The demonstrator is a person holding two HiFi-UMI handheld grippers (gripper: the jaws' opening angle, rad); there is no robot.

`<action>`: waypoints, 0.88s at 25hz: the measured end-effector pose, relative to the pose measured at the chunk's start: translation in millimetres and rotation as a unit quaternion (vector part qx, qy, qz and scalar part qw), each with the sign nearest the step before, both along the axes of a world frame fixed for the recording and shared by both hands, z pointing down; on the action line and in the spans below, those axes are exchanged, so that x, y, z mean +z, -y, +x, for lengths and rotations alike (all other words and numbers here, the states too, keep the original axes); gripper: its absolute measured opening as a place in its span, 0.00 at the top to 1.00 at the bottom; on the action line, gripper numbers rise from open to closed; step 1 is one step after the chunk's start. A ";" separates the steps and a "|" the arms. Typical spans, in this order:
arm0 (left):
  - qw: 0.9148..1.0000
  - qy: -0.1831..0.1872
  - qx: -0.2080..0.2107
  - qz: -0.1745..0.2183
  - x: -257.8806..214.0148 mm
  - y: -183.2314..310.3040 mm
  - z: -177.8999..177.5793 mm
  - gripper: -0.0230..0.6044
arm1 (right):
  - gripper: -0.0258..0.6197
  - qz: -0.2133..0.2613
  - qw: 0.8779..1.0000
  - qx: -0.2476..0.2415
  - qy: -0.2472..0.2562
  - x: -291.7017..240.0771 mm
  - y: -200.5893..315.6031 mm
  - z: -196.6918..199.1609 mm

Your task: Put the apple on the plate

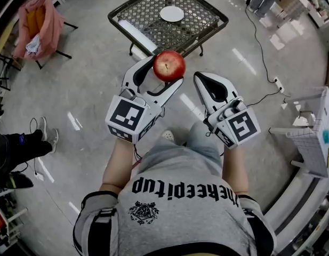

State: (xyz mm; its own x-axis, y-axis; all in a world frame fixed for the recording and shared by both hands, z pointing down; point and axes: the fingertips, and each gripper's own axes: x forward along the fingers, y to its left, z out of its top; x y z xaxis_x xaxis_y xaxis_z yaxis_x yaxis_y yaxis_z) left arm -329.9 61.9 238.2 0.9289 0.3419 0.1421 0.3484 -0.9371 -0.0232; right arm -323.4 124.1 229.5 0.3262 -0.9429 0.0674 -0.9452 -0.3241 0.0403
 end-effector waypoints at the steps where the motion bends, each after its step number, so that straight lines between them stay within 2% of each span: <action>1: 1.000 -0.001 0.000 0.001 -0.2 -0.6 1.8 0.39 | 0.95 0.004 1.000 0.001 0.003 -0.9 -0.8 2.8; 10: 1.000 -0.002 -0.013 0.002 0.4 3.9 26.2 0.39 | 0.95 0.009 1.000 -0.011 0.005 -0.1 7.5 28.2; 22: 0.998 0.005 -0.063 0.001 -1.8 17.5 101.8 0.39 | 0.95 0.012 0.998 -0.064 0.016 -2.1 23.6 110.5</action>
